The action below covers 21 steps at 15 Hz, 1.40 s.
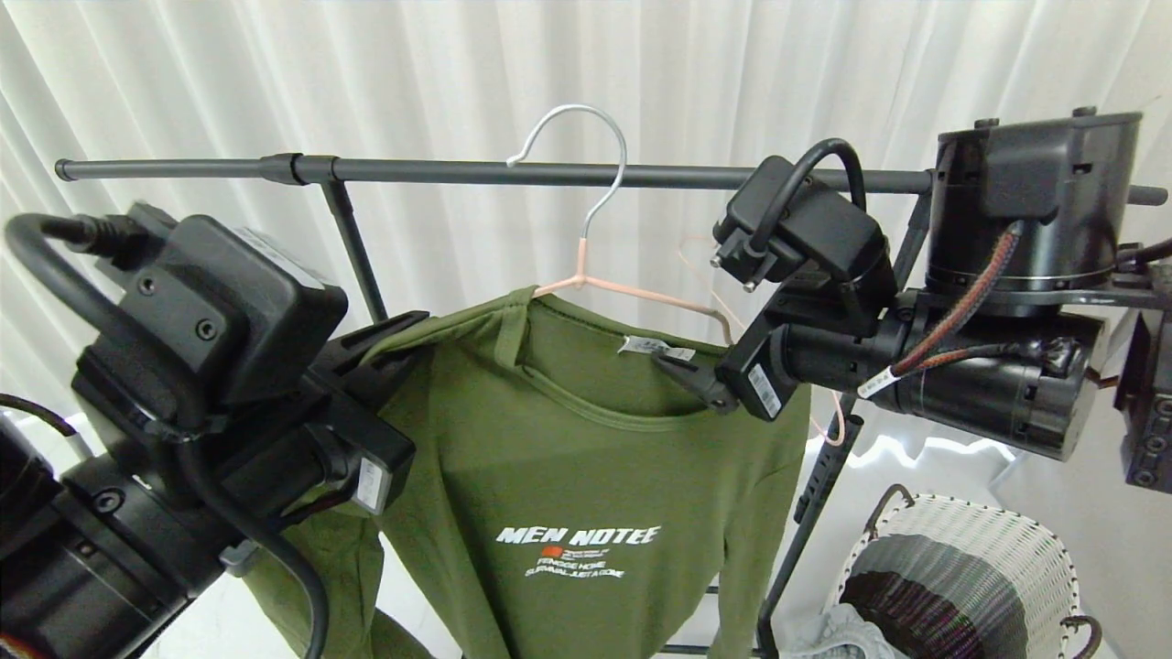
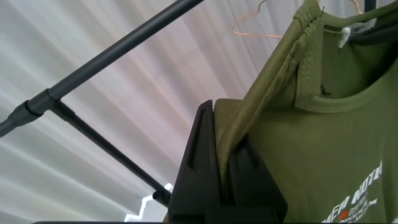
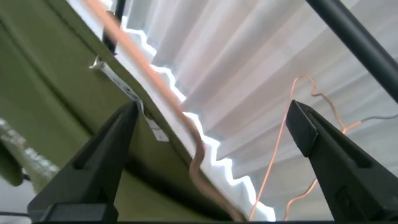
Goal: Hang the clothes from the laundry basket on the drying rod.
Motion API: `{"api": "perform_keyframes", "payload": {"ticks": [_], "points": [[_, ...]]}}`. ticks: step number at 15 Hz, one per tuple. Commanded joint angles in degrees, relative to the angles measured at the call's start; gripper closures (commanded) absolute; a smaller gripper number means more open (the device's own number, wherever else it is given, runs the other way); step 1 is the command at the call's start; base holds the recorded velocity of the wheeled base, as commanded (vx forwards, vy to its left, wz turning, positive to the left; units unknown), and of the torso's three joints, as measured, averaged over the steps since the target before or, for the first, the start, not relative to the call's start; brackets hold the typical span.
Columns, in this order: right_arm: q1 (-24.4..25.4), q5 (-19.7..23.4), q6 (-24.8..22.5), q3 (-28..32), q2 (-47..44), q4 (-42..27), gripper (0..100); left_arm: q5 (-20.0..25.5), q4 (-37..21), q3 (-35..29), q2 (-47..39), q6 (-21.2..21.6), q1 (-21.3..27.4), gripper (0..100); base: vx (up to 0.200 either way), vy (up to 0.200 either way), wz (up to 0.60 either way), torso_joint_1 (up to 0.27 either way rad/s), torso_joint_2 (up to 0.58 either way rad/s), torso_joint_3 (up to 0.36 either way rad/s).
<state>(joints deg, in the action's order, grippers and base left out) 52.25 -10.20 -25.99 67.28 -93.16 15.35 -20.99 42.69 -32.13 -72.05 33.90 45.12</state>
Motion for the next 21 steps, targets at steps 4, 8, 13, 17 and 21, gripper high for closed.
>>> {"api": "perform_keyframes", "payload": {"ticks": [4,8,13,17,21], "points": [[-0.04,0.01,-0.11,0.48,-0.88,0.03,100,0.43,0.02,0.23,0.24,0.11,1.11,100,0.000,0.000,0.00,0.000,0.00,0.000],[-0.04,-0.17,-0.20,0.40,-0.53,0.03,100,0.43,0.02,0.32,0.24,0.29,1.55,100,0.000,0.000,0.00,0.000,0.00,0.000],[-0.04,-0.26,-0.20,0.04,-0.36,0.12,100,0.43,0.02,0.76,0.24,0.46,1.55,100,0.000,0.000,0.00,0.000,0.00,0.000],[-0.04,-0.78,-0.29,0.04,-0.27,0.56,100,0.34,0.11,0.76,0.06,0.46,1.46,0,0.000,0.000,0.00,0.000,0.00,0.000],[-0.04,-0.78,-1.70,-0.13,0.17,1.88,100,0.34,0.64,1.37,0.59,-0.06,-1.70,0,0.000,0.000,0.00,0.000,0.00,0.000]]}}
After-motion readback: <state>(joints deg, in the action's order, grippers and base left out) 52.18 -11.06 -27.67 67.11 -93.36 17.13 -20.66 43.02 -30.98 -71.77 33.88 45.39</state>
